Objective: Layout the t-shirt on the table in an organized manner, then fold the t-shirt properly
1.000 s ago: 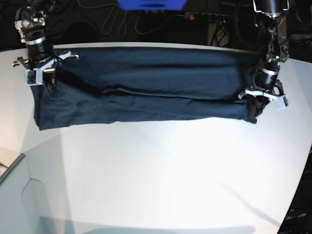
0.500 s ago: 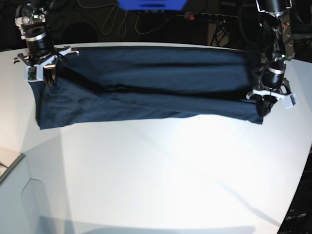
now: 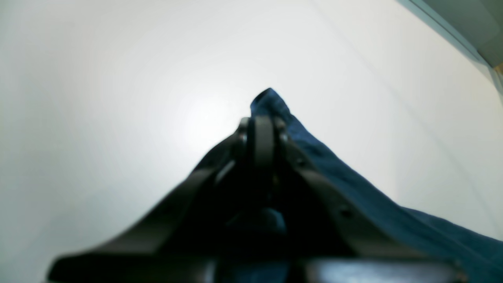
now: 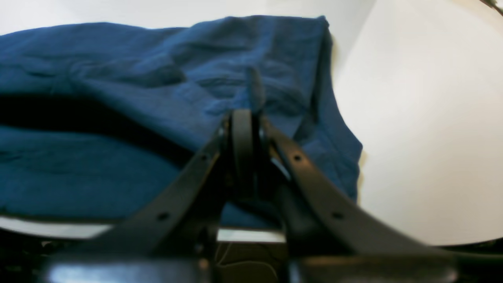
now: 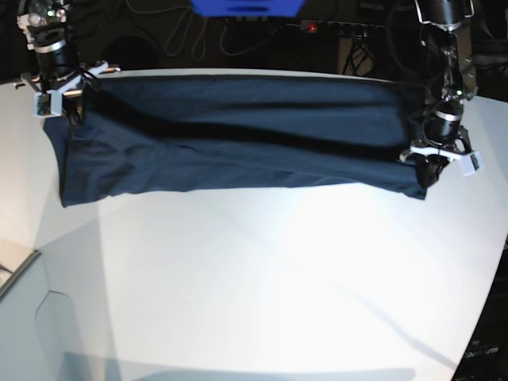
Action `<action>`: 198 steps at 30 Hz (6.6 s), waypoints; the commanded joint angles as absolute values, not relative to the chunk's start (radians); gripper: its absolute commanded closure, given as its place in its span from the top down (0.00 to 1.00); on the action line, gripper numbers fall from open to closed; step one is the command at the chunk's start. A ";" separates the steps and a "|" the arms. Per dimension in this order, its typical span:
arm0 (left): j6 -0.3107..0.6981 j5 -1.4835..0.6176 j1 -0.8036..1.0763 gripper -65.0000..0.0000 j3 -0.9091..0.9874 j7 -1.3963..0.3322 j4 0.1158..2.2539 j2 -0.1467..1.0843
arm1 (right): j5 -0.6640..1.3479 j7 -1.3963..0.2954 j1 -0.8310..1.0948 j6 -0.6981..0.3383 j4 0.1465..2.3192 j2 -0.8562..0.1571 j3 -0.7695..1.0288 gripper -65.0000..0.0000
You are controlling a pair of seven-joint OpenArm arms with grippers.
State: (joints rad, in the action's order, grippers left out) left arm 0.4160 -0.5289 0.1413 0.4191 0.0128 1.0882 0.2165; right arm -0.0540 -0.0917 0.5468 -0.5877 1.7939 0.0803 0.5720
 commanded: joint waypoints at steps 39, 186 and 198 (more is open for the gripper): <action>0.426 -0.545 0.160 0.00 0.420 0.042 1.000 0.223 | -0.041 -0.070 0.558 -0.602 1.735 0.074 0.576 0.00; 0.223 -0.157 0.205 0.52 -0.160 0.039 1.488 0.044 | -0.044 -0.082 0.460 -0.698 1.747 0.114 0.639 0.65; 0.228 -0.518 0.280 0.52 0.205 0.038 1.417 0.206 | -0.047 -0.082 0.590 -0.698 1.756 0.157 0.496 0.65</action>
State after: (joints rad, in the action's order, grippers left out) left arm 0.2146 -0.5068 0.2874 0.2008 0.0082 1.4017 0.1970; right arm -0.0628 -0.1040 0.5789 -0.6876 1.7424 0.1612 0.4919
